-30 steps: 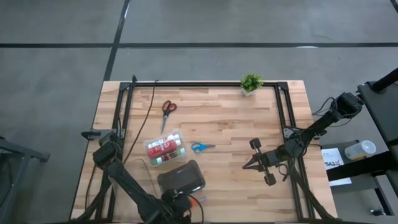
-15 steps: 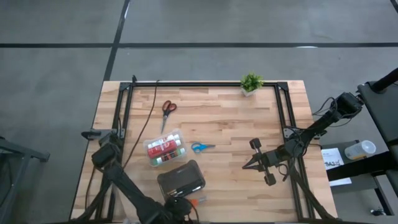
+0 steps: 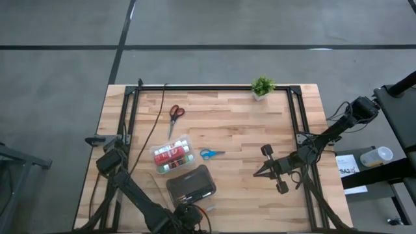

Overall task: Pick & Place Paint Supplies
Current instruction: Put the orange scissors into the bottom transparent bin

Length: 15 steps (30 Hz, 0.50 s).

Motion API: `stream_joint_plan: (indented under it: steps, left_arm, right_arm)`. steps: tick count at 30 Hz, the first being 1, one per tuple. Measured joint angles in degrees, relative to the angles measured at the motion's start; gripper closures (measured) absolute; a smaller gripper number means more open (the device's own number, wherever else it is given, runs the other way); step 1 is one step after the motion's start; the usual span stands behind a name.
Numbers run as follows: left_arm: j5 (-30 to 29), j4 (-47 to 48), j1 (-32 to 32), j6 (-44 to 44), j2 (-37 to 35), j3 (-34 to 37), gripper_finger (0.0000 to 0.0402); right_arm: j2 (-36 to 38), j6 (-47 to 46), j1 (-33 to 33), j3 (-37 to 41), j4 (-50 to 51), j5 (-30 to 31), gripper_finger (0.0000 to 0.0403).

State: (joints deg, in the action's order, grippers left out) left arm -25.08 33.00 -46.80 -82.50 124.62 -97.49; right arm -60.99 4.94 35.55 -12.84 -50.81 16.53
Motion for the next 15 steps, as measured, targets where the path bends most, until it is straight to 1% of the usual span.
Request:
stream_joint_plan:
  steps: [8,12,15]
  left_arm:
    - [-1.1,-4.7,0.0,1.1,-0.4,0.1,0.0169]
    - [-1.6,-3.4,0.4,-2.1,-0.2,2.4,0.0169]
    - [-2.2,-3.1,0.9,-2.7,-0.5,4.7,0.0169]
  right_arm:
    - [0.0,0.0,0.0,0.0,0.0,0.0,0.0395]
    - [0.0,0.0,0.0,0.0,0.0,0.0,0.0395]
    - [0.0,0.0,0.0,0.0,0.0,0.0,0.0395]
